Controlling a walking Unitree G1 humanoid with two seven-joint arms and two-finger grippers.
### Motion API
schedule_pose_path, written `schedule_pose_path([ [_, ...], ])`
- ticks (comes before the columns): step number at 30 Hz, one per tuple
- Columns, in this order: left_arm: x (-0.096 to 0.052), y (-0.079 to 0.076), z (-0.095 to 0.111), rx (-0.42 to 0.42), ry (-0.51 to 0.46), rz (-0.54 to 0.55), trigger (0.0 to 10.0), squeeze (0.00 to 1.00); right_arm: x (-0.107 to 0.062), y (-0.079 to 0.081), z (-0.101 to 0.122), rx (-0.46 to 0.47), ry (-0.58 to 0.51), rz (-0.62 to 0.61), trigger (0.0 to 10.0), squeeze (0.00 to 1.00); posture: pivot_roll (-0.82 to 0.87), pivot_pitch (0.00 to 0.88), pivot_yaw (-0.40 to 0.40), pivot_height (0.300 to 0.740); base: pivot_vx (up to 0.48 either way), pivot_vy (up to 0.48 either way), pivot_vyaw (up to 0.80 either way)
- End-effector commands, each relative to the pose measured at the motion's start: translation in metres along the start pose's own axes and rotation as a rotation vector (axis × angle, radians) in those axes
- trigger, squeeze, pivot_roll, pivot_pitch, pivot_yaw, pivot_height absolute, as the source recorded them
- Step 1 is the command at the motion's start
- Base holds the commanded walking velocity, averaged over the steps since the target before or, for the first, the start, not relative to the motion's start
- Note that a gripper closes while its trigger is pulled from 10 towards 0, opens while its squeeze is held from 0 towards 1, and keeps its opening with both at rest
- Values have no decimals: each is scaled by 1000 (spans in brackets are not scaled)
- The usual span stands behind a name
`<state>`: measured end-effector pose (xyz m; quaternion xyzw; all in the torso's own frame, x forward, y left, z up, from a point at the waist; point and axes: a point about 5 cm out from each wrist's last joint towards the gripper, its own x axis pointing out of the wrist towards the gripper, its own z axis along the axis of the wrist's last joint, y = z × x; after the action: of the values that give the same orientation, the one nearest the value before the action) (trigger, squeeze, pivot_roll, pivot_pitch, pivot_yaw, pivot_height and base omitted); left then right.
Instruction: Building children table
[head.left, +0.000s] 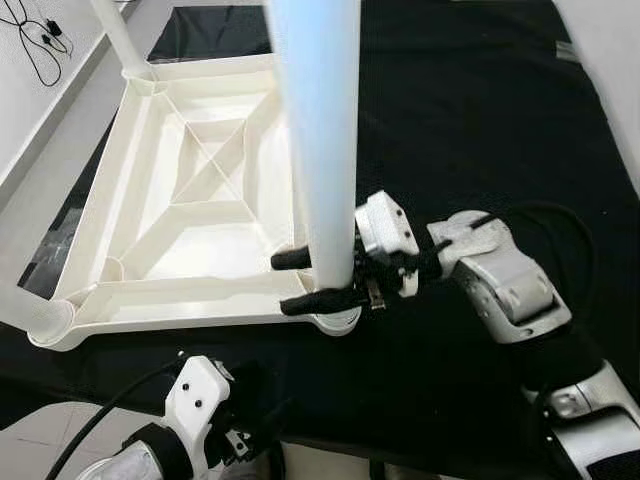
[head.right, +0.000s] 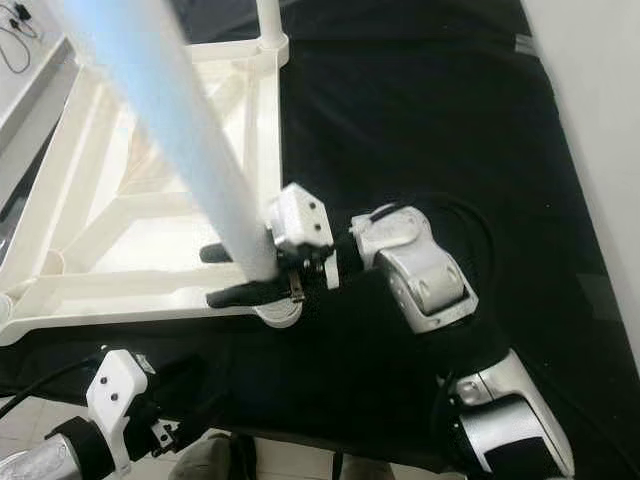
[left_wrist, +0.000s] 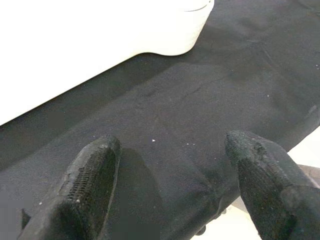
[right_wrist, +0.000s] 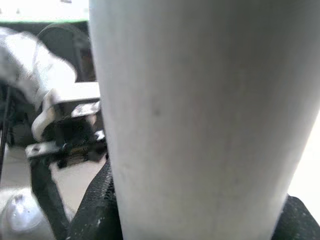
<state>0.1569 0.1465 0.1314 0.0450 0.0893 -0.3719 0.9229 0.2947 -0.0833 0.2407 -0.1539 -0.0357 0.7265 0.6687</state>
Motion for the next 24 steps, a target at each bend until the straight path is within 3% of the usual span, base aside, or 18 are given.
schedule_pose_path([
  [1,-2,-2,-5,-16,21,-3,10000,0,-1,4,-41,216,88,-58,10000,0,105,319,30,740,0,0,0],
  [15,-3,-1,-5,-16,23,-4,10000,0,9,18,-59,308,-35,-204,10000,0,103,321,40,740,0,0,0],
  [20,-2,-1,-5,-17,23,-5,10000,0,10,18,-62,302,-33,-269,10000,0,102,321,38,740,0,0,0],
  [24,-2,-1,-4,-16,22,-2,10000,0,12,30,-65,255,-14,-366,10000,0,99,323,33,740,0,0,0],
])
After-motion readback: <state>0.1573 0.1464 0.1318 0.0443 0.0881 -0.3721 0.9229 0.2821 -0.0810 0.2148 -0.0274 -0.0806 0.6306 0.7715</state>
